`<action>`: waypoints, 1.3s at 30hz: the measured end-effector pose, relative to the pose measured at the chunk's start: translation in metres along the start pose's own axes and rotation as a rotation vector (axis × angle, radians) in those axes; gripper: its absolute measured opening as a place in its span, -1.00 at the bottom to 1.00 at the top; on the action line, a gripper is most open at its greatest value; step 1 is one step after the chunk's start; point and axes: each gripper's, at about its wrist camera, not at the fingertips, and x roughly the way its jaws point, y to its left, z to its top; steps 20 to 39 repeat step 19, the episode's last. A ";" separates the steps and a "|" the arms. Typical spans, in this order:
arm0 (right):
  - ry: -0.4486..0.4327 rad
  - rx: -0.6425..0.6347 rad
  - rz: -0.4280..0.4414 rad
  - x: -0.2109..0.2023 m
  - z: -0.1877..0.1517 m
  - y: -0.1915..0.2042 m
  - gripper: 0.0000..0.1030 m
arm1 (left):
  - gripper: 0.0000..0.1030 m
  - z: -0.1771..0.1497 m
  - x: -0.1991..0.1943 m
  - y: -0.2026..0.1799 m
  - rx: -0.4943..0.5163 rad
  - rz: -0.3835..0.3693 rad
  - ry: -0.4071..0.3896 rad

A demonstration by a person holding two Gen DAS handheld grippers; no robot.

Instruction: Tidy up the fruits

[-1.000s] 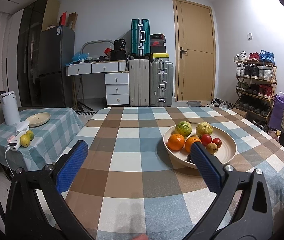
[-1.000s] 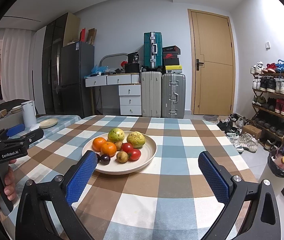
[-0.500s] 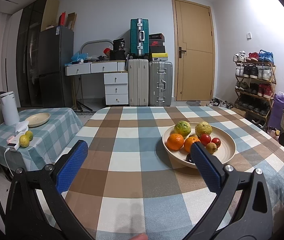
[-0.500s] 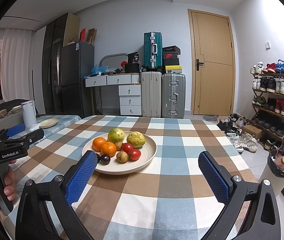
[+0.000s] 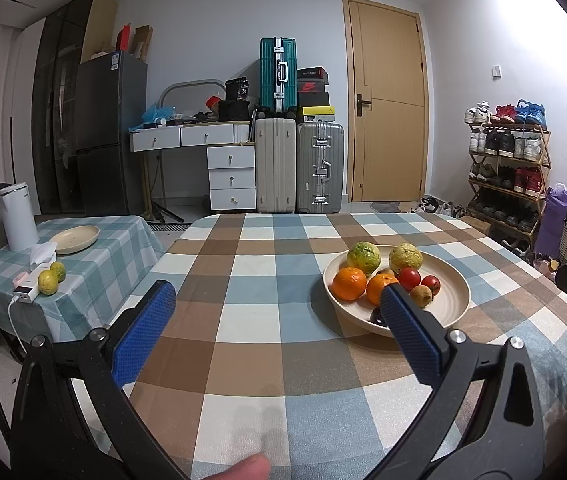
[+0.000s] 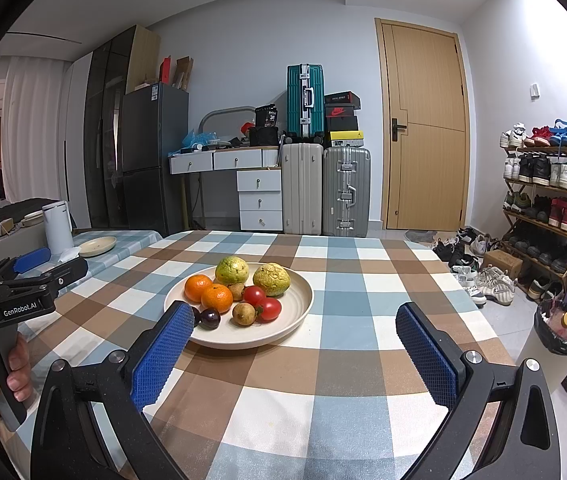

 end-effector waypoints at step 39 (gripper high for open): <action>0.000 0.000 0.000 0.000 0.000 0.001 1.00 | 0.99 -0.001 0.000 0.000 0.000 -0.001 -0.001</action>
